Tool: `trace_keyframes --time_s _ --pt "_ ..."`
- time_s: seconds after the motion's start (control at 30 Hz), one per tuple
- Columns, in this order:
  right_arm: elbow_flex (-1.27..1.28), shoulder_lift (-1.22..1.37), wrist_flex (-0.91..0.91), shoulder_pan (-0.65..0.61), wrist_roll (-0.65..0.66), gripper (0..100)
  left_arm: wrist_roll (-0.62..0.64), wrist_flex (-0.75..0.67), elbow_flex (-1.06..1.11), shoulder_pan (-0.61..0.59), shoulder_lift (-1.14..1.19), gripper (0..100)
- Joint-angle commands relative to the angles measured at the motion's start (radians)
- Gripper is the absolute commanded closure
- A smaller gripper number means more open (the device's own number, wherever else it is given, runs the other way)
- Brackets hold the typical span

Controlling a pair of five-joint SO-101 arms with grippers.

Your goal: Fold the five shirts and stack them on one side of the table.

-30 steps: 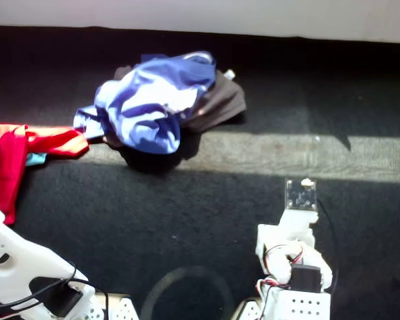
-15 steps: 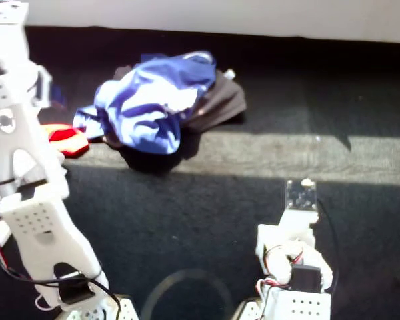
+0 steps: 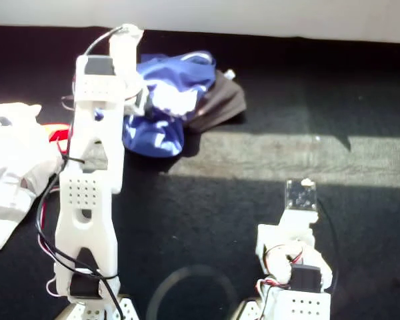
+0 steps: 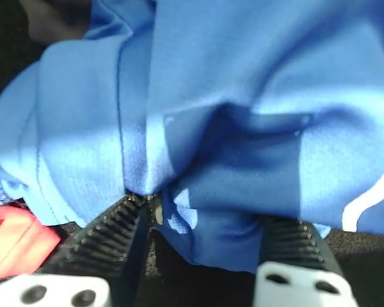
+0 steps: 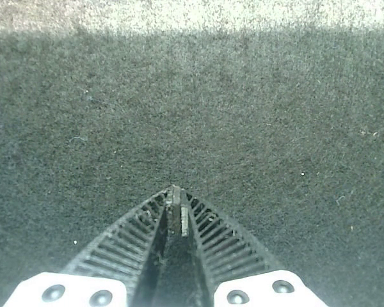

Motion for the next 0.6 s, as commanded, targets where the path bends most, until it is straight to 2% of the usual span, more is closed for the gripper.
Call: trace_keyframes --time_s 0.0,0.07,0.13,0.2,0.37,0.57 --pt "0.117 0.002 0.005 -0.002 -0.003 99.2 0.023 -0.008 -0.077 -0.008 0.045 76" --pt "0.117 0.002 0.005 -0.002 -0.003 99.2 0.025 0.015 -0.116 -0.044 0.059 85" --pt "0.117 0.002 0.005 -0.002 -0.003 99.2 0.031 0.043 -0.171 -0.094 0.059 100" --pt "0.117 0.002 0.005 -0.002 -0.003 99.2 0.029 0.074 -0.245 -0.159 0.059 97" --pt "0.117 0.002 0.005 -0.002 -0.003 99.2 0.025 0.152 -0.499 -0.364 0.059 99" --pt "0.117 0.002 0.005 -0.002 -0.003 99.2 0.023 0.147 -0.499 -0.657 -0.087 99"
